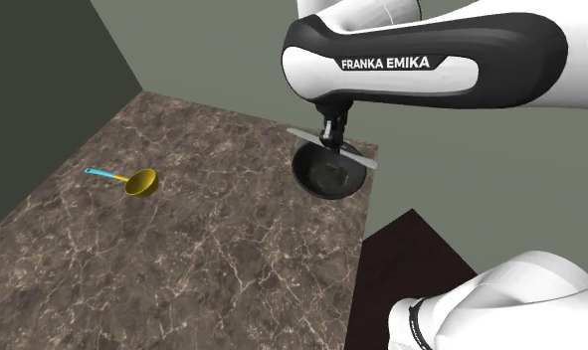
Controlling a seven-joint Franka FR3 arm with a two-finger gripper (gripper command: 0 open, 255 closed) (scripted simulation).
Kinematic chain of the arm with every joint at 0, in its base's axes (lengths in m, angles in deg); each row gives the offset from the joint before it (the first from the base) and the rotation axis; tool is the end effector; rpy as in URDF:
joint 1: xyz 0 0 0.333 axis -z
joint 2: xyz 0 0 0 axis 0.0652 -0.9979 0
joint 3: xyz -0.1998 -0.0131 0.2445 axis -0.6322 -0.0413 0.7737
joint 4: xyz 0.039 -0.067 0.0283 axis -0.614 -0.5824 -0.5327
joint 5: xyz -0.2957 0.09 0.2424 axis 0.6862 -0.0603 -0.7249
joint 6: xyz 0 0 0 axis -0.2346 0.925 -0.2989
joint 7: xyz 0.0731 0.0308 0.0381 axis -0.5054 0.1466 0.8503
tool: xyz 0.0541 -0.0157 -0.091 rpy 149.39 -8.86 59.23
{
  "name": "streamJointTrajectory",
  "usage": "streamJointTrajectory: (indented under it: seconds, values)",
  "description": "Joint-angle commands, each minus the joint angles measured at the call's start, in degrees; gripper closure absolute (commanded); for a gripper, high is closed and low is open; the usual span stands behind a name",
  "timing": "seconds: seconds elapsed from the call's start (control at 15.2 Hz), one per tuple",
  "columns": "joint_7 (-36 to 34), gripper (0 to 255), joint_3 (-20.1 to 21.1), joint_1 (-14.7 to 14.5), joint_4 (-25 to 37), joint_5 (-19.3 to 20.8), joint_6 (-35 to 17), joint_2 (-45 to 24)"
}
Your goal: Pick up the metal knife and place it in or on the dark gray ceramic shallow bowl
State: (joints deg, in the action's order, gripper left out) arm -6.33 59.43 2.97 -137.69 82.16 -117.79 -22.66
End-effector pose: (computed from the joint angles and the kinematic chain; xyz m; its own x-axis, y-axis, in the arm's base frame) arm 0.4419 0.0151 0.4595 0.7853 0.5864 -0.1983 0.5979 -0.8016 -0.0025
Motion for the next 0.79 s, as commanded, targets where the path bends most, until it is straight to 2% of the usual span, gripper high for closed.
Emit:
streamJointTrajectory:
  seconds: [0.0, 0.73]
  values:
    - [-0.02, 255, -0.08, 0.06, -1.26, 0.11, -1.58, -0.30]
    - [-1.05, 255, -0.09, 0.17, -7.01, 0.61, -10.67, -3.69]
